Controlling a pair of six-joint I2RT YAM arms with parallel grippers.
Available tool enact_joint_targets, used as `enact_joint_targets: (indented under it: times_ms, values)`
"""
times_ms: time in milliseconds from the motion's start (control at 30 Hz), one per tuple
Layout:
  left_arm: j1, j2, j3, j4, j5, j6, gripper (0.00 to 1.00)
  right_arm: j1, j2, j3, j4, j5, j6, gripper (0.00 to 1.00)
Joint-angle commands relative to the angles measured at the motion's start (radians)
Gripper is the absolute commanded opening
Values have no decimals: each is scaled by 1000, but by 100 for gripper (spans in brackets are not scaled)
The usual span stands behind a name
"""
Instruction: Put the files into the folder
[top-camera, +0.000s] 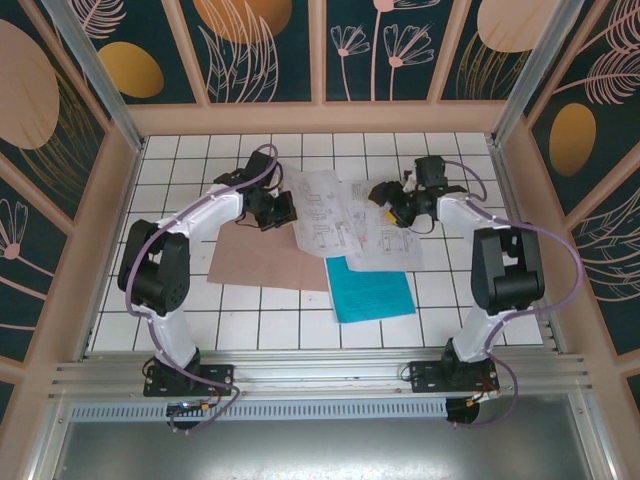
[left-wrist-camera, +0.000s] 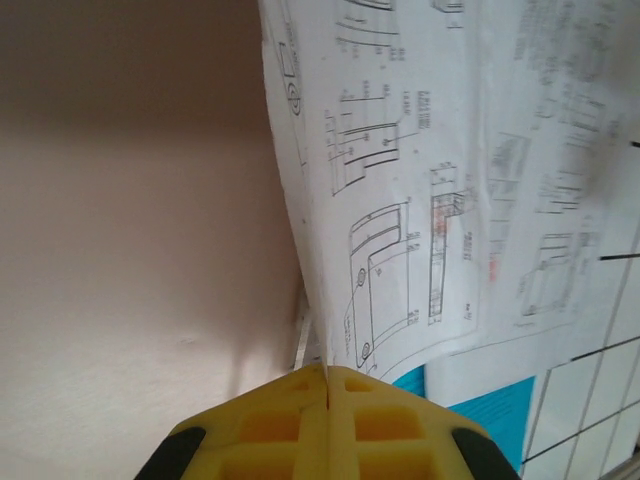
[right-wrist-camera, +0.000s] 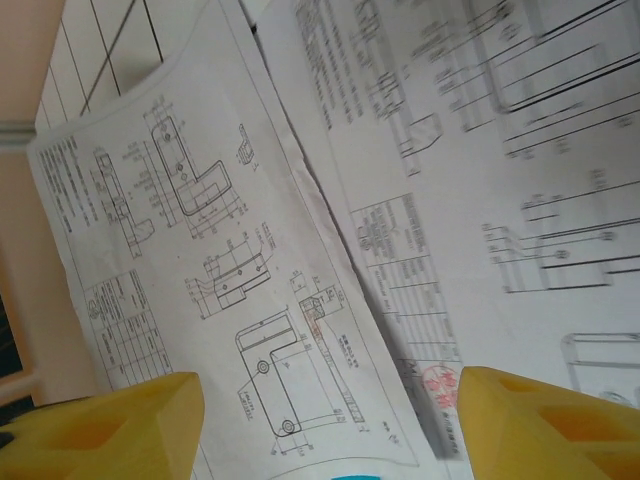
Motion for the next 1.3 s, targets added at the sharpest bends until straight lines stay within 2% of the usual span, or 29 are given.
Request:
enact_joint_targets:
  times_ms: [0,333,700,1267]
  values:
    - [24,-32,-11,-98,-57,79,0,52,54,54,32,-40,-10,69]
    - [78,-35,-62,-149,-164,139,0,180,194,186,38,-63,-7,68]
    - [86,-5,-70,-153,-234,168,0,233,325,307,5,-74,-15,68]
    - [85,15,-77,-133,-221,169,0,264,390,330,8,-138,-10,67]
